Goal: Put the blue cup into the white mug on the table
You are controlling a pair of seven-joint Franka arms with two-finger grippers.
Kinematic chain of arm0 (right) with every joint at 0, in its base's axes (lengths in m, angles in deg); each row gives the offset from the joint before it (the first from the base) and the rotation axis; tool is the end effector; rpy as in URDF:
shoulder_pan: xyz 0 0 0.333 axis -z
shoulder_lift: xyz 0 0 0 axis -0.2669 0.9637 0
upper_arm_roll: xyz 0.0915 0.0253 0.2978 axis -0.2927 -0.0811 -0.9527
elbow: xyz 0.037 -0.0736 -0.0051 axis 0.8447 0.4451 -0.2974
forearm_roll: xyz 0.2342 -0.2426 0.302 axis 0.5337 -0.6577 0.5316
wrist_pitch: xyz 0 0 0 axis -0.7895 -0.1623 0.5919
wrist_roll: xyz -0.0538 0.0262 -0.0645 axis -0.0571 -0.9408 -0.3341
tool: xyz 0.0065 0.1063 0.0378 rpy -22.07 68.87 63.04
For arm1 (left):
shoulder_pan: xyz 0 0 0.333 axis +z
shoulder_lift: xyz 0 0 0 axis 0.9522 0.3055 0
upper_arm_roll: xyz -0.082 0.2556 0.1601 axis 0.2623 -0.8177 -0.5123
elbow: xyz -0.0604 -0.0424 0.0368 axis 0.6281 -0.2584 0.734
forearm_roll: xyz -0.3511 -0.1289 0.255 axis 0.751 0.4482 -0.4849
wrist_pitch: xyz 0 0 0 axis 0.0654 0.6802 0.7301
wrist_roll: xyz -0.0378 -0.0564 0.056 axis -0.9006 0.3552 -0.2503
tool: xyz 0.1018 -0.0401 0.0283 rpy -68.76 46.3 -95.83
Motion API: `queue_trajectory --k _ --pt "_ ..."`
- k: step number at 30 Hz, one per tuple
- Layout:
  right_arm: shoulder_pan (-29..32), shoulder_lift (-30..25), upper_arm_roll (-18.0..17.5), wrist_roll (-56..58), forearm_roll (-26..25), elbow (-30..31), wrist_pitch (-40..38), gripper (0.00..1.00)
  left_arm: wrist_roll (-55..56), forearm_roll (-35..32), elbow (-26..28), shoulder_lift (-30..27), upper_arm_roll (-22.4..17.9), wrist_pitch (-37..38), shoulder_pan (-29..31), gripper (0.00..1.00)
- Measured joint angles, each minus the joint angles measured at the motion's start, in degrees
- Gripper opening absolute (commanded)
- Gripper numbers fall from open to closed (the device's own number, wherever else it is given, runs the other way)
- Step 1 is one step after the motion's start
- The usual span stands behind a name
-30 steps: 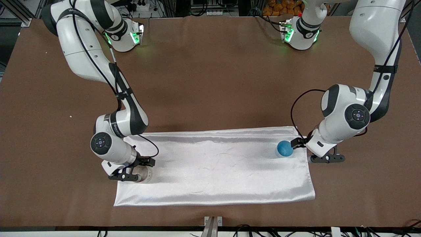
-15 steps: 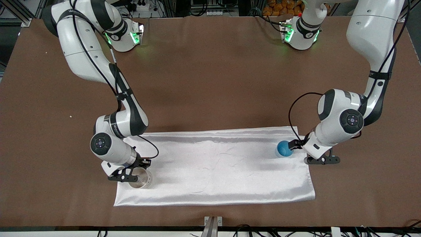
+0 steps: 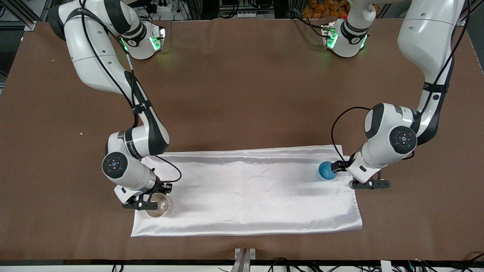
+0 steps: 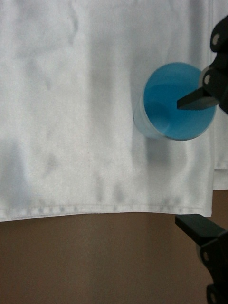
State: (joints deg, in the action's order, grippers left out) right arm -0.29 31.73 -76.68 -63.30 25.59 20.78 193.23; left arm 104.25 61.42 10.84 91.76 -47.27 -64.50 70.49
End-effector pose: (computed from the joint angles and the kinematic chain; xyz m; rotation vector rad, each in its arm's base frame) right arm 0.7813 0.2039 0.1979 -3.1112 0.0648 -0.1250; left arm 0.7133 -0.1524 0.2343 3.0891 0.0129 0.0637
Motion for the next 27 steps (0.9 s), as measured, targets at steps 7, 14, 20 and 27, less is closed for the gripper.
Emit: queue_trajectory --k 7,14,20,27 --pt "0.4 -3.9 0.3 2.3 -1.1 -1.3 -8.8 0.0 0.0 0.0 0.0 1.2 0.0 -0.5 0.0 0.9" --pt "1.6 -10.8 0.3 4.5 -1.1 -1.2 -17.4 0.0 0.0 0.0 0.0 2.0 0.0 -0.9 0.0 0.9" --pt "2.1 -17.5 0.0 5.3 -1.1 4.2 -18.8 0.0 0.2 0.0 0.1 2.2 0.1 -1.0 -0.2 0.9" --pt "2.3 -25.3 -0.4 5.9 -1.1 13.3 -18.9 0.0 1.3 0.0 0.2 2.3 0.1 -1.0 -1.0 0.69"
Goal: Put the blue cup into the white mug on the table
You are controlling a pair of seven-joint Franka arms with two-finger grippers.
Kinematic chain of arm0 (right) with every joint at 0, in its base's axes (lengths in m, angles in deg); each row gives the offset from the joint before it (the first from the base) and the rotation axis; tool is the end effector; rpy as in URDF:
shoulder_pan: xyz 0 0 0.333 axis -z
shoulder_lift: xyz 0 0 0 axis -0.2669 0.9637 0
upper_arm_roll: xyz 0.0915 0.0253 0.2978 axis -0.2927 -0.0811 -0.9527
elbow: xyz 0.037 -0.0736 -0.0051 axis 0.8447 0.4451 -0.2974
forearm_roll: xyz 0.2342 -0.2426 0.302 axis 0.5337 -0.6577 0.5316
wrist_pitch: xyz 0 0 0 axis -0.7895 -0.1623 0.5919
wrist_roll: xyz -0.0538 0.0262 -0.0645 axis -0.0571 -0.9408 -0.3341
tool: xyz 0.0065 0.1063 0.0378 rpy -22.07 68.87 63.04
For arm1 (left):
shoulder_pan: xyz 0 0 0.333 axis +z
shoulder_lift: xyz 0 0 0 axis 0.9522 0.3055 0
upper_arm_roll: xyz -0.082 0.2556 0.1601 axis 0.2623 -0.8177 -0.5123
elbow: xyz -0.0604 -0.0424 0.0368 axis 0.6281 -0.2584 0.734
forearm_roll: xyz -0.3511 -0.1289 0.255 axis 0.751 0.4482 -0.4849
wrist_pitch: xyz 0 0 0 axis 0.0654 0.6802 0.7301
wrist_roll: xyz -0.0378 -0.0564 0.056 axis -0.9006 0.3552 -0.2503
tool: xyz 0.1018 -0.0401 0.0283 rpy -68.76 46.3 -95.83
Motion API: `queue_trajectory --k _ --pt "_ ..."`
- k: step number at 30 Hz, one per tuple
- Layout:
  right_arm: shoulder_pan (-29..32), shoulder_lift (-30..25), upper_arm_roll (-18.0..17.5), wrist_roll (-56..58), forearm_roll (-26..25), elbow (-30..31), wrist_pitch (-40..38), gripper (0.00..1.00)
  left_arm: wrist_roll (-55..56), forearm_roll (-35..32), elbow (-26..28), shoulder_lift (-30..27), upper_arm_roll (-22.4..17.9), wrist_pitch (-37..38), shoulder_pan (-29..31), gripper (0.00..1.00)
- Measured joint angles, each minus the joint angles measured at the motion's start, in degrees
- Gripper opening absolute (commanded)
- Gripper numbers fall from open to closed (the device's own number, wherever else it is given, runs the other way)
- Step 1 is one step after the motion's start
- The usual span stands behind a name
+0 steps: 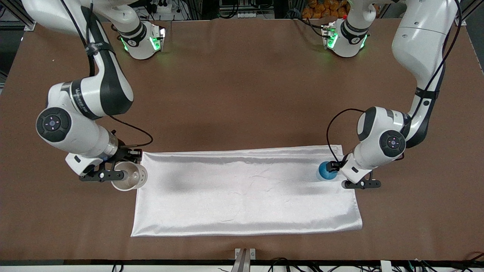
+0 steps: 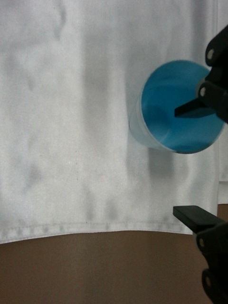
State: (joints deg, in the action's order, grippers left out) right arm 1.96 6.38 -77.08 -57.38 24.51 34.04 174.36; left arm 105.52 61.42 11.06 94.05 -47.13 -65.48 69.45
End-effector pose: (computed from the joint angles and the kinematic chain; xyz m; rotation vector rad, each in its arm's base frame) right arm 0.7150 0.1593 0.3898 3.1375 0.0540 -0.0534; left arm 0.7061 -0.1671 0.2056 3.0858 0.0177 0.0199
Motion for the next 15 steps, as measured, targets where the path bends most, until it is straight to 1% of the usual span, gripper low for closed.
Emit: queue_trajectory --k 3,8,11,12,15 --pt "0.0 -3.1 -0.2 0.0 0.0 3.7 0.0 0.0 0.1 0.0 0.0 0.0 0.0 0.0 -0.3 0.59" --pt "0.1 -8.0 -1.2 0.1 0.0 10.1 1.5 0.0 0.2 0.0 0.0 0.2 0.0 0.0 -0.3 0.38" --pt "0.5 -11.2 -2.5 0.1 0.0 15.7 5.0 0.0 0.2 0.0 0.0 0.4 0.0 0.0 -0.3 0.27" --pt "0.7 -12.5 -3.1 0.1 0.0 18.3 6.8 0.0 0.2 0.0 0.0 0.5 0.0 -0.1 -0.3 0.26" --pt "0.8 -15.4 -4.2 0.1 0.0 24.2 10.8 0.0 0.2 0.0 0.0 0.8 -0.1 -0.3 -0.3 0.17"
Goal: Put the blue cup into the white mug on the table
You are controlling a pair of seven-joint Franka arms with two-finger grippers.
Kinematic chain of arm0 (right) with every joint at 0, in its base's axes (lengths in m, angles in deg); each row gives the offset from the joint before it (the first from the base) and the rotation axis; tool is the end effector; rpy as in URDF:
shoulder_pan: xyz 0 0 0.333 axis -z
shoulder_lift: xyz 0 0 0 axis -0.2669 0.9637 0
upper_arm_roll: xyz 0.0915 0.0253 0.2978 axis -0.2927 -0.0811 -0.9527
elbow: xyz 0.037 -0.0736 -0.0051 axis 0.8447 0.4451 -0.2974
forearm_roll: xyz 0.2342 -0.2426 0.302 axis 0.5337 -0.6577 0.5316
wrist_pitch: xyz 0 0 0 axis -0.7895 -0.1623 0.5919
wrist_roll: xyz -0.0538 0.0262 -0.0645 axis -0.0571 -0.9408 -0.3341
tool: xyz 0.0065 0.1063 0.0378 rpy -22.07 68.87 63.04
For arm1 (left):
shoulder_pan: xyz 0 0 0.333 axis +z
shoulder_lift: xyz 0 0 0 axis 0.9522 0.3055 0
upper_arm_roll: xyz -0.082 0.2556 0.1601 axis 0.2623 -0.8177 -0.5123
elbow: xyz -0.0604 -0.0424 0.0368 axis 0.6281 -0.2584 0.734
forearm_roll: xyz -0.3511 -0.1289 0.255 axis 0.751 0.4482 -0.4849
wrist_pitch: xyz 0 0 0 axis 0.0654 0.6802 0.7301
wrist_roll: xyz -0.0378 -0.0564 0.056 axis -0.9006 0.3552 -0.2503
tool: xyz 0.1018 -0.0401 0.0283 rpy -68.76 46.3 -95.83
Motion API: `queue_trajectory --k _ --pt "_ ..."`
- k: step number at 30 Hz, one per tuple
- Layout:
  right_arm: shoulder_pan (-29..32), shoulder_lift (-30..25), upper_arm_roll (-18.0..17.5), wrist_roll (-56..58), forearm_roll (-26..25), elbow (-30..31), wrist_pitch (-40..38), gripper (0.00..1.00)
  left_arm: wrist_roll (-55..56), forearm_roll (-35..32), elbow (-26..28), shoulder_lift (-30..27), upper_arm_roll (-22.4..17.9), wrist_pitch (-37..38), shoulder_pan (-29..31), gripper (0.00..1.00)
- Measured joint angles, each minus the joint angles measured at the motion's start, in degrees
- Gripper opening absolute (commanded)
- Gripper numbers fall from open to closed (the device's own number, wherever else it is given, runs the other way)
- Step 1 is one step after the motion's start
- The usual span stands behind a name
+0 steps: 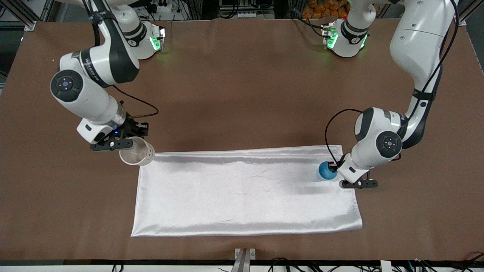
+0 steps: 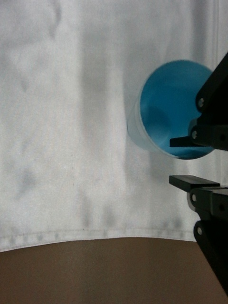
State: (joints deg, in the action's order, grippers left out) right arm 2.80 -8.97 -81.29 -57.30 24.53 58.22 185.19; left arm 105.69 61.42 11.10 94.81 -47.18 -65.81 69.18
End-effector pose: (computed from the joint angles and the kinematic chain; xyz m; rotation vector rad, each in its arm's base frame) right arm 0.6211 0.1748 0.3701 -3.1193 -0.1408 0.0052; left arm 0.7041 -0.1699 0.1963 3.0857 0.0168 0.0067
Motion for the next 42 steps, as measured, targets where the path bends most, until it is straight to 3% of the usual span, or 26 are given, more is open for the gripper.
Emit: queue_trajectory --k 4,8,16,19,30,42 --pt "0.0 -2.4 -1.3 -0.1 0.0 5.1 2.7 0.0 0.0 0.0 0.0 0.2 0.0 -0.1 0.0 0.0" --pt "0.0 -3.5 -3.4 -1.7 0.0 7.3 3.7 0.0 0.4 0.0 -0.1 0.1 0.2 -0.3 0.0 0.0" --pt "-0.6 -3.6 -12.8 -15.7 0.1 7.5 5.7 0.0 2.6 0.0 -0.3 -0.3 0.2 0.1 -0.2 0.0" --pt "-2.2 -3.4 -14.8 -20.4 0.1 7.6 6.9 0.0 2.7 0.0 -0.4 -0.9 0.2 0.5 -0.5 0.0" --pt "-12.3 1.4 -15.6 -36.6 0.0 7.7 14.8 0.0 3.1 0.0 -0.5 -4.7 0.3 6.8 -2.9 0.0" --pt "-16.3 10.2 -15.5 -40.7 -2.6 4.7 17.6 0.0 3.6 0.0 -0.5 -8.2 0.3 12.3 -4.2 0.0"
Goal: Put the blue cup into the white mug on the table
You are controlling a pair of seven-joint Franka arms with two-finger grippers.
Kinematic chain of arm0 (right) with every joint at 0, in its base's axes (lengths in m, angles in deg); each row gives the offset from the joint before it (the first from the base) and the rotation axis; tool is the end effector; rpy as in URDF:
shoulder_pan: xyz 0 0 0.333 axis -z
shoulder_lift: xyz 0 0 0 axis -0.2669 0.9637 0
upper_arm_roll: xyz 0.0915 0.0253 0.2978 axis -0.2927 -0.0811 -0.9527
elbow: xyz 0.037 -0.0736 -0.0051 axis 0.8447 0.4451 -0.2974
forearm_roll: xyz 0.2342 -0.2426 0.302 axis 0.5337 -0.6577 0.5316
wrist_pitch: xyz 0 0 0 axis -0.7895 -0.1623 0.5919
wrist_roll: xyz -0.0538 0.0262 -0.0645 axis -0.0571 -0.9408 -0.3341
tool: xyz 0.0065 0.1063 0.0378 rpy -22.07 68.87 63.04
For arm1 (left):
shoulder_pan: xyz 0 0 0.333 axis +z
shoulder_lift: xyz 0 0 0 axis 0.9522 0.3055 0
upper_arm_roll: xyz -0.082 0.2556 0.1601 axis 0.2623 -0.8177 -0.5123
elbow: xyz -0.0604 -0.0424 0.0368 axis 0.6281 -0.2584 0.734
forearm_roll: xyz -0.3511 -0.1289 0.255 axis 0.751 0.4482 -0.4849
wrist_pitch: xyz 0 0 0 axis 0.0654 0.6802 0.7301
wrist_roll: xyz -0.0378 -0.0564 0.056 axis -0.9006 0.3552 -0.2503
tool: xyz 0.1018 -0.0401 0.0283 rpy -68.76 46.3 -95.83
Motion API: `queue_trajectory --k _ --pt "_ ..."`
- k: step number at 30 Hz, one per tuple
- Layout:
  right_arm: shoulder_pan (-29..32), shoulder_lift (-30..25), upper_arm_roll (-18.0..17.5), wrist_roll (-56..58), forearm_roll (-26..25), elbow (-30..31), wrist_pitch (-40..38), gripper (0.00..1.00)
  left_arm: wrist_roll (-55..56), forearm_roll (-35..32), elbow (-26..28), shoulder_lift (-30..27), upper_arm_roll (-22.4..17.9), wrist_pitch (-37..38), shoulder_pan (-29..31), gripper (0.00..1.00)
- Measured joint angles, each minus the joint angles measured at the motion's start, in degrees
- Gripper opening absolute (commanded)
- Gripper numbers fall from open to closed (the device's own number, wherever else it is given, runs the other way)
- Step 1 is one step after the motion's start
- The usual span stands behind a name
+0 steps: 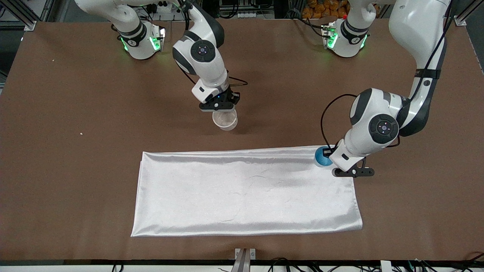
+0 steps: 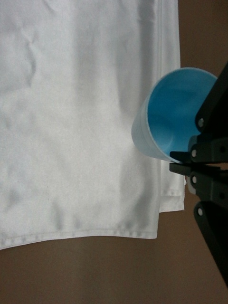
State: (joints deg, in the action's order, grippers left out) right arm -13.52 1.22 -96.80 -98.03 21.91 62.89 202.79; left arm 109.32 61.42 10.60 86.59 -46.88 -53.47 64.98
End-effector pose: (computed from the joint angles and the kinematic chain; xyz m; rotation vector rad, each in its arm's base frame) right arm 0.4411 0.4781 0.2526 -3.0381 0.0830 0.0257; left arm 0.6814 -0.2186 0.2840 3.1355 -0.0145 -0.0807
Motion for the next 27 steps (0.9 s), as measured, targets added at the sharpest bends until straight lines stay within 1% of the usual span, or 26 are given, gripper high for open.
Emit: queue_trajectory --k 4,6,10,13,16,21,27 --pt "-0.4 2.8 0.1 -2.4 -3.5 -1.7 0.5 0.0 0.0 0.0 0.0 -0.8 0.0 1.0 -0.4 0.0" --pt "-0.5 4.5 0.2 -4.5 -6.2 -2.9 0.7 0.0 0.1 0.0 0.0 -1.2 0.0 1.6 -0.6 0.0" --pt "-0.6 7.4 0.3 -7.2 -9.4 -5.1 0.8 0.0 0.5 0.0 0.0 -1.9 0.0 2.8 -1.0 0.0" --pt "-0.9 9.8 0.3 -8.4 -10.7 -6.9 0.9 0.0 0.7 0.0 0.0 -2.4 0.0 3.7 -1.1 0.0" --pt "-1.2 11.3 0.5 -8.9 -10.9 -8.0 1.0 0.0 0.7 0.0 0.0 -2.7 0.0 4.5 -1.1 0.0" --pt "-1.8 13.0 0.8 -10.3 -12.1 -9.5 1.1 0.0 0.8 0.0 0.0 -3.2 0.0 5.5 -1.1 0.0" --pt "-2.5 14.7 1.0 -13.5 -14.7 -10.7 1.8 0.0 0.8 0.0 0.0 -3.4 0.0 6.0 -1.1 0.0"
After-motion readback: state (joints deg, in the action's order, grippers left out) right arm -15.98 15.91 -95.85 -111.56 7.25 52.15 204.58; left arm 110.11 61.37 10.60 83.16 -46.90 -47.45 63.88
